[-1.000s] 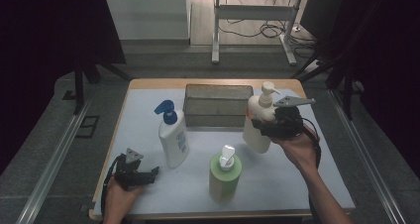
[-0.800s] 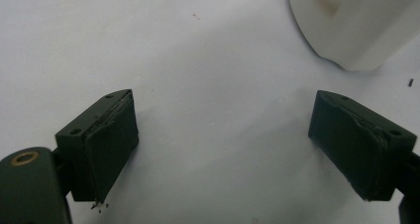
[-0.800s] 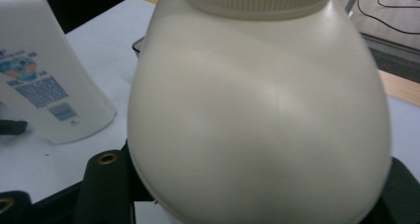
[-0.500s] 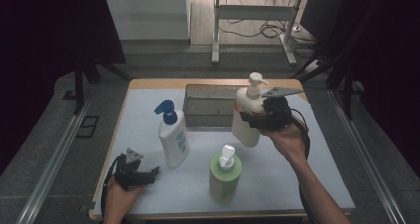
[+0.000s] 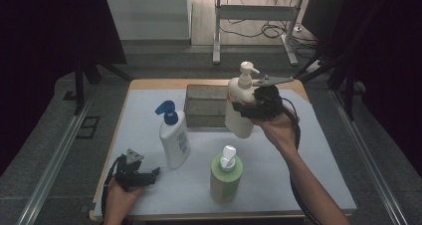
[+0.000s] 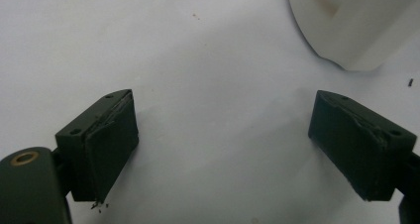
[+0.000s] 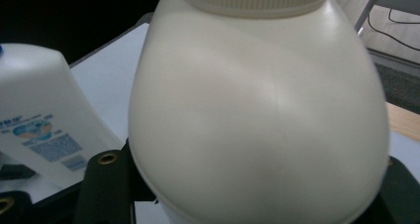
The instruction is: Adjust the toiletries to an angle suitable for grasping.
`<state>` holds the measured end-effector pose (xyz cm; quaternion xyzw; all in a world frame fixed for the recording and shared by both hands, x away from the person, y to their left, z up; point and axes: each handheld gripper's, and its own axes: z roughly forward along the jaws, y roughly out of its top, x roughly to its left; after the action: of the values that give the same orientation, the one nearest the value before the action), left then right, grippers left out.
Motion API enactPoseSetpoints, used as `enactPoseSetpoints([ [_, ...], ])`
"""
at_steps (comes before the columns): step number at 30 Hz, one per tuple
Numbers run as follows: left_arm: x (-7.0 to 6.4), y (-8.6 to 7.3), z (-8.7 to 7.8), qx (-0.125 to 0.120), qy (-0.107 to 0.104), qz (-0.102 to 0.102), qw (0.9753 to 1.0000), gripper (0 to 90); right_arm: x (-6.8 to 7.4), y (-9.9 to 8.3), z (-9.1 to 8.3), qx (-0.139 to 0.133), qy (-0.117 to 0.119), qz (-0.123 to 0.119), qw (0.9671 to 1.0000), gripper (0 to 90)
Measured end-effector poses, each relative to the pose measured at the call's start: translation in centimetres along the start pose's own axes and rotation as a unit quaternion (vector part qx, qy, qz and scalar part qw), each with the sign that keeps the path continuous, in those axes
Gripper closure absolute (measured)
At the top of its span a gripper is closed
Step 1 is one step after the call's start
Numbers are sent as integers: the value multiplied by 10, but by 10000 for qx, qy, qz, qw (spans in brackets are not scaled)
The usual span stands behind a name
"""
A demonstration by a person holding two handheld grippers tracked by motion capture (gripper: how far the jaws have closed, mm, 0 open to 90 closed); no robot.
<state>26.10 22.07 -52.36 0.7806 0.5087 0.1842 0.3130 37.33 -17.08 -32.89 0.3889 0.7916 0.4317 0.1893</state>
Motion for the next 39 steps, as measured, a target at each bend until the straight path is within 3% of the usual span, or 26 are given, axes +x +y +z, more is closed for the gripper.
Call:
enactPoseSetpoints([
  [13, 0, 0, 0, -3, 0, 2, 10000, 115, 3, 18, 23, -122, -107, 10, 9999, 378],
  [39, 0, 0, 0, -7, -1, 3, 10000, 115, -1, 38, 64, -296, -243, 195, 9991, 378],
])
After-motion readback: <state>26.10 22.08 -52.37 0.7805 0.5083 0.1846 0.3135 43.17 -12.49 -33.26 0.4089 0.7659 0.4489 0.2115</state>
